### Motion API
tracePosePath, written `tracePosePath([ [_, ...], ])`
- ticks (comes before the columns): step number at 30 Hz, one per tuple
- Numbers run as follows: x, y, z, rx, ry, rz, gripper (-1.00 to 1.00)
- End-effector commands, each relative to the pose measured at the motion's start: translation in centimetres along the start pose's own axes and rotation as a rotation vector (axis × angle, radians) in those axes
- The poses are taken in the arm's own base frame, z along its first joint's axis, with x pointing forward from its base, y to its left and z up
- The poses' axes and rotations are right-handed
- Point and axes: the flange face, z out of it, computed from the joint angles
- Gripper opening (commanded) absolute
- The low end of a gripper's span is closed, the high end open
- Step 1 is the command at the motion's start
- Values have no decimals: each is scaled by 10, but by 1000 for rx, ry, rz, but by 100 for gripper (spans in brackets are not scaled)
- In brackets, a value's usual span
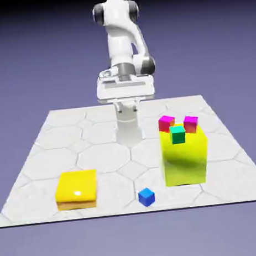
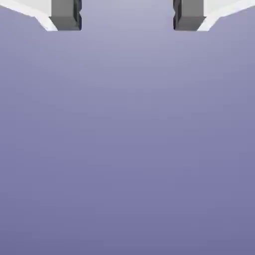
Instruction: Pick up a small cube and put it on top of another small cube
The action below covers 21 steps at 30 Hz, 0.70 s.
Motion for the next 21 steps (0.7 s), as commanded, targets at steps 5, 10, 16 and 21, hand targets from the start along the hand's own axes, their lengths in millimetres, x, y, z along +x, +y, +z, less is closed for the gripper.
tracePosePath([
  [5,8,2,55,-156,-129,167,0],
  [10,9,10,111,-313,-256,341,0],
  [16,-1,26,179,-504,-410,555,0],
  [21,-17,44,233,-667,-543,733,0],
])
